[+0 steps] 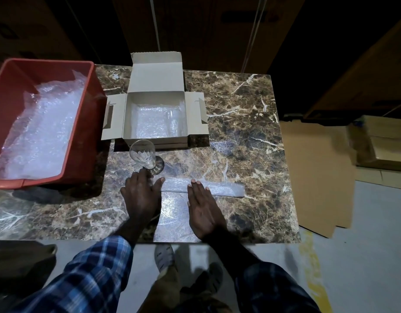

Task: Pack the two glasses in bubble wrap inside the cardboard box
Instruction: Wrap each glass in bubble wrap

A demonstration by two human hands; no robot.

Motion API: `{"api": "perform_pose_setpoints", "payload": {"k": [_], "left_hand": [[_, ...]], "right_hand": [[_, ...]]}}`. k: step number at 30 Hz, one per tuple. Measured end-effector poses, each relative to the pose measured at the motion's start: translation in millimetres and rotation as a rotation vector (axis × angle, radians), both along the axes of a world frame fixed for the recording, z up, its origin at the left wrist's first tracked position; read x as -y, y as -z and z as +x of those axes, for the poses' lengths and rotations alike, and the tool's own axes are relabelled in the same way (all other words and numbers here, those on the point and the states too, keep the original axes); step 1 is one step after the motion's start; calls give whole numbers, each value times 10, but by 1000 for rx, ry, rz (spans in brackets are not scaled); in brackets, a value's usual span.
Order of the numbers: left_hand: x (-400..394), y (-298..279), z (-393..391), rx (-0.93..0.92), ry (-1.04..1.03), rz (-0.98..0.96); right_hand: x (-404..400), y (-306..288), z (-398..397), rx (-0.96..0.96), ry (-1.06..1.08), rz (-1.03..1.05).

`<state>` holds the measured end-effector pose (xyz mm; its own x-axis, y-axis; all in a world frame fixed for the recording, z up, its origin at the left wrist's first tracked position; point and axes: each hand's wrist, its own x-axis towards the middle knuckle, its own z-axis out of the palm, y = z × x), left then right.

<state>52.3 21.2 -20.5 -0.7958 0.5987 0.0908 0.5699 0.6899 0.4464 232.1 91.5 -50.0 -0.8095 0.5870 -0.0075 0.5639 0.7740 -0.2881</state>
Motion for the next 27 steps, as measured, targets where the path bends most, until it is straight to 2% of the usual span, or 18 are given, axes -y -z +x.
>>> {"api": "perform_pose_setpoints", "payload": {"k": [2, 4, 5, 7, 9, 15, 19, 22, 27], "left_hand": [[25, -50, 90, -159, 31, 84], [47, -93, 254, -263, 230, 191], [63, -84, 347, -242, 370, 219], [103, 32, 487, -143, 602, 159], [129, 196, 542, -99, 717, 42], [163, 193, 487, -80, 711, -161], [291, 195, 310, -70, 594, -242], [410, 196, 143, -99, 557, -280], [450, 165, 44, -129, 517, -347]], "right_hand": [[-23, -27, 12, 38, -22, -3], [-39, -64, 5, 33, -21, -38], [-39, -65, 3, 15, -19, -53], [-32, -71, 9, -37, -19, -64], [-39, -64, 10, -53, -21, -54], [-116, -104, 91, 5, -24, -40], [-303, -123, 434, 68, 89, -79], [-451, -140, 673, 114, 169, 16], [-448, -182, 712, 145, 243, 11]]}}
